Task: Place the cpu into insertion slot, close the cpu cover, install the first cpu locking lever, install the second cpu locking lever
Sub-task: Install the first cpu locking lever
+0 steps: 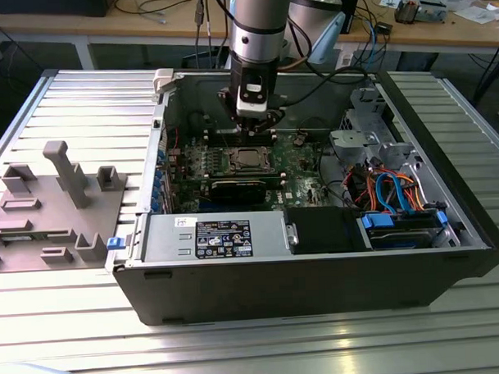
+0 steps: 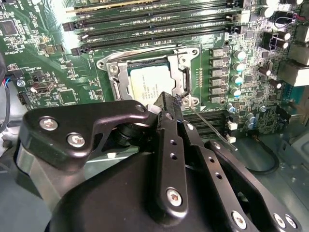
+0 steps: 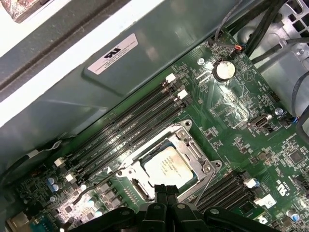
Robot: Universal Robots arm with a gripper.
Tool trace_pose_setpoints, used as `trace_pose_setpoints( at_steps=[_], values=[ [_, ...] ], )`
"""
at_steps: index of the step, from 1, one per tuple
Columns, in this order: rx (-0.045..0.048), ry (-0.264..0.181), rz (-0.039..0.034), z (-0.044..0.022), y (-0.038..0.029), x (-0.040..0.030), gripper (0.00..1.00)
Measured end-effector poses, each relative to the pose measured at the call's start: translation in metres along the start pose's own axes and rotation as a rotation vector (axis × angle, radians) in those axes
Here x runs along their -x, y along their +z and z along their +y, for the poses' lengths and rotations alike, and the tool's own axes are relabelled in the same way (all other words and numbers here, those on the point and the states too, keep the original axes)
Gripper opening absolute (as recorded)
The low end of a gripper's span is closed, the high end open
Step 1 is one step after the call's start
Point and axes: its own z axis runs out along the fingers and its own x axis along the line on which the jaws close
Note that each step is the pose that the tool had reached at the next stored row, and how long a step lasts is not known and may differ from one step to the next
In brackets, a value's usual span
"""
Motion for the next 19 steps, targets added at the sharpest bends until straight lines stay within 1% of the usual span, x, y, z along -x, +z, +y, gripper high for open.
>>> trace_pose_setpoints(
  at_steps=[19],
  values=[
    [-0.0020,-0.051,-0.0009,0.0000,0.0000,0.0000,0.11]
  ],
)
